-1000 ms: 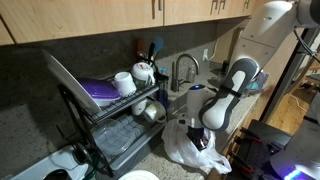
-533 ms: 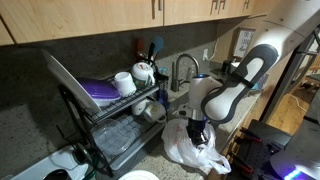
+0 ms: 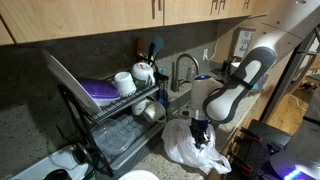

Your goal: Take the white object out of the plastic bag and put it on the gray plate

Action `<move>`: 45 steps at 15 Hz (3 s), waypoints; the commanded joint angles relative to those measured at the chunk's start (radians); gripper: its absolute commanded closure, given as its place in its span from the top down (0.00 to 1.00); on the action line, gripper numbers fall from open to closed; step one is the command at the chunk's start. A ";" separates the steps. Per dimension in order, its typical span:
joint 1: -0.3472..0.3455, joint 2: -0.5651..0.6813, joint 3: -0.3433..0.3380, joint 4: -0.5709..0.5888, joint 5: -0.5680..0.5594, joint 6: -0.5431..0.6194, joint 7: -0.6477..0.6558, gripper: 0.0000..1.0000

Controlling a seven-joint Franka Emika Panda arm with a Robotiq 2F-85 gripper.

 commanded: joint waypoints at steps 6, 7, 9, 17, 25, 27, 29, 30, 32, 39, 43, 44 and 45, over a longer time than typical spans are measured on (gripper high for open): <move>-0.023 0.154 0.000 0.013 -0.021 0.049 -0.008 0.03; -0.027 0.158 0.005 0.013 -0.027 0.039 -0.006 0.03; -0.023 0.148 -0.001 0.009 -0.061 -0.013 0.033 0.03; 0.005 0.053 -0.010 0.003 -0.081 -0.259 0.122 0.03; 0.014 0.033 -0.010 -0.007 -0.057 -0.101 0.093 0.03; 0.015 0.049 -0.006 -0.001 -0.059 -0.062 0.082 0.03; 0.012 0.071 0.000 0.008 -0.054 -0.028 0.065 0.04; 0.011 0.080 0.003 0.013 -0.053 -0.015 0.059 0.05; 0.007 0.089 0.011 0.016 -0.054 0.006 0.053 0.16; -0.011 0.110 0.026 0.017 -0.059 0.049 0.052 0.41; -0.018 0.128 0.022 0.023 -0.069 0.054 0.058 0.31; -0.022 0.136 0.021 0.027 -0.071 0.054 0.058 0.33; -0.026 0.145 0.022 0.032 -0.070 0.053 0.057 0.30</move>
